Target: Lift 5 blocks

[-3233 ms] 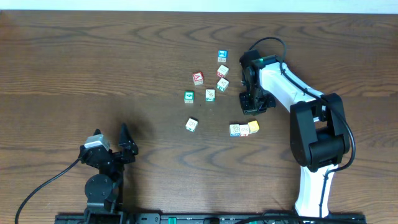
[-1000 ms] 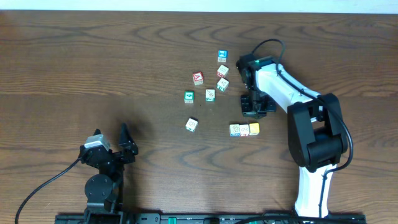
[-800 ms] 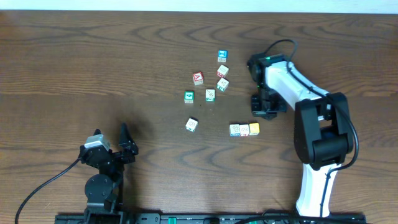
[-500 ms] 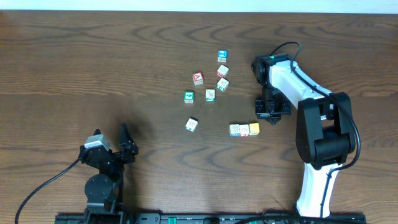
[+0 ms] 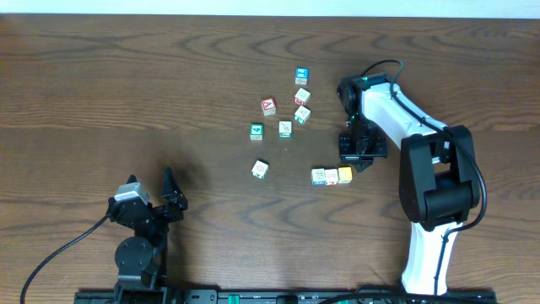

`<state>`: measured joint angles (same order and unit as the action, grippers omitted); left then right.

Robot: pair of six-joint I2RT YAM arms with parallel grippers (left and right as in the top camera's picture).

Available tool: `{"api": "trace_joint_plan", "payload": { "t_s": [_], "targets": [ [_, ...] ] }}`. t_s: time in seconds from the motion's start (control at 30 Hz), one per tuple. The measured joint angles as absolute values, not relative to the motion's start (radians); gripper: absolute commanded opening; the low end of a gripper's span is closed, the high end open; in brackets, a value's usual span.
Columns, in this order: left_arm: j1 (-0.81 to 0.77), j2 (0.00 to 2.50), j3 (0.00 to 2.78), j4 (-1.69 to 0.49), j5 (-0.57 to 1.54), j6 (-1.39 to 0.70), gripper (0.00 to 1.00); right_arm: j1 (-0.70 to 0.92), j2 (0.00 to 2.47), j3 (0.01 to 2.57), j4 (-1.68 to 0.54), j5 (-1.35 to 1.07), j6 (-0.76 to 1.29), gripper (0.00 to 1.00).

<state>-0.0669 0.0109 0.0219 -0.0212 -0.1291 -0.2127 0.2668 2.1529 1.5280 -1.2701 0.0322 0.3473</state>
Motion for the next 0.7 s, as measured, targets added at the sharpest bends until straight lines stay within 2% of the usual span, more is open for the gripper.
{"api": "trace_joint_plan", "payload": {
  "t_s": [0.7],
  "targets": [
    [-0.067,0.011,0.022,-0.021,-0.129,-0.213,0.76,0.300,2.153,1.528,-1.268,-0.004,0.347,0.01]
  ]
}}
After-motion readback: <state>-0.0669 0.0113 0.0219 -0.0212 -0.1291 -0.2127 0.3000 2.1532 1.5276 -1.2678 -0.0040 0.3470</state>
